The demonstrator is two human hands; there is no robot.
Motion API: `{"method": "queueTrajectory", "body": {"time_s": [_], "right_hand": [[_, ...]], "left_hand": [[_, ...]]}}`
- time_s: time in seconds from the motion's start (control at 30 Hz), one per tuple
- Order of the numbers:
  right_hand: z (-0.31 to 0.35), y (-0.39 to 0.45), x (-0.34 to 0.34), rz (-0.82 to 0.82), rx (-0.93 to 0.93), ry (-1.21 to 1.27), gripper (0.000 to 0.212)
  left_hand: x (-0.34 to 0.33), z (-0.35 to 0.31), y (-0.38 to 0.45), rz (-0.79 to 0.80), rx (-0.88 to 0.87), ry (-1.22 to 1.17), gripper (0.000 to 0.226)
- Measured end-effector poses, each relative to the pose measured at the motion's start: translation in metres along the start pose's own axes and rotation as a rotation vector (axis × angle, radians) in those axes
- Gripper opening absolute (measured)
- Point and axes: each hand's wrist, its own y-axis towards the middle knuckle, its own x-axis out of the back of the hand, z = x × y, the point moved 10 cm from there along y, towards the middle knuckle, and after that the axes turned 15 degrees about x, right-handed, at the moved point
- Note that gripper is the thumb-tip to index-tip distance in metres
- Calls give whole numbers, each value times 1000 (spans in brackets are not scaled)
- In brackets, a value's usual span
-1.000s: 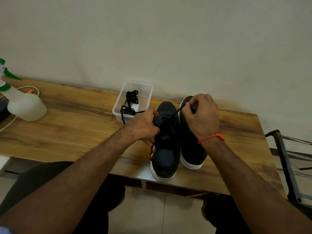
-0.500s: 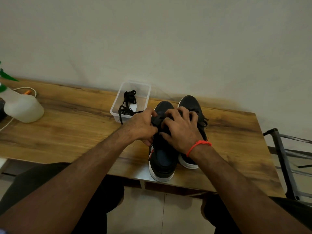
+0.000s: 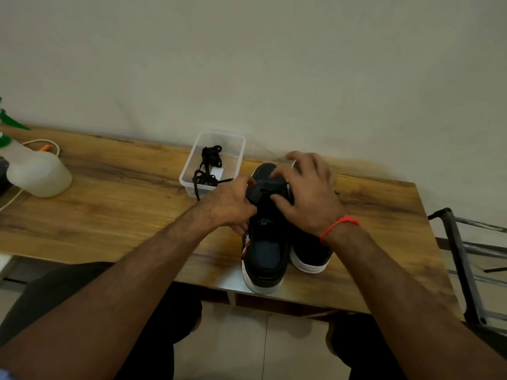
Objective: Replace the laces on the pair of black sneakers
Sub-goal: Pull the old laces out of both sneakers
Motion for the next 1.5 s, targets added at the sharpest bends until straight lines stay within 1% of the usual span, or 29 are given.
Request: {"method": "queueTrajectory", "body": {"time_s": [0.03,0.07,0.13,0.2,0.23,0.33,0.37,0.4,0.43,0.47,0.53,0.57,0.6,0.67,0.7,0.73,0.8,0.87,0.9,0.93,1.0,1.13,1.2,1.33,1.4,1.5], "right_hand": [[10,2,-12,87,51,-56,42],[16,2,-22,168,63,-98,43],[18,-2,-39,271,28,-111,47],[15,-4,-39,258,-5,-66,41],[11,-3,-37,241,-24,-17,34],[-13,-1,-27,188,-148,251,5],[-21,0,-22,166,-177,291,8],[-29,0,-17,154,-190,277,9],[-36,1,-12,124,-200,266,8],[-45,0,-4,29,-227,283,6],[-61,-7,24,-285,-318,384,12],[-65,-11,37,-422,-328,379,17],[-65,-11,46,-479,-301,316,23],[-55,-4,47,-430,-213,219,30],[-48,1,42,-361,-163,207,28],[-41,5,34,-272,-120,194,25],[-26,2,14,-11,-110,124,22],[-18,-9,-8,249,-164,66,33],[-16,-14,-14,331,-176,22,39],[-13,-17,-17,378,-175,-18,43],[-11,-17,-18,401,-183,-44,46],[-11,-13,-17,371,-230,75,35],[-18,-16,-19,365,-293,153,32],[-31,-25,-24,354,-422,321,29],[-31,-27,-27,350,-445,374,27],[-32,-28,-28,361,-446,386,26]], "left_hand": [[0,1,0,1,-2,0,65],[0,1,0,2,-1,-1,65],[0,3,0,5,2,1,66],[0,3,1,3,3,6,66],[0,2,1,1,2,10,66],[0,1,3,-10,-7,32,62],[0,1,3,-13,-9,36,60],[0,2,3,-15,-10,38,59],[0,2,3,-15,-12,37,57],[0,2,3,-16,-13,35,56],[0,2,4,-16,-17,39,54],[-1,2,5,-18,-22,48,53],[-1,3,5,-28,-38,60,52],[3,-3,4,-112,-128,107,46],[6,-10,0,-189,-194,155,42],[8,-16,-4,-267,-255,214,37],[5,-27,-12,-370,-352,306,32],[-2,-35,-16,-421,-409,388,32],[-5,-37,-17,-443,-424,419,32],[-6,-38,-18,-467,-429,440,31],[-4,-40,-21,-517,-421,463,29],[-1,-43,-27,-589,-440,505,26],[-3,-42,-24,-576,-449,514,25],[-10,-42,-19,-487,-493,489,26],[-13,-41,-18,-484,-505,508,30],[-16,-41,-19,-523,-496,531,31]]}}
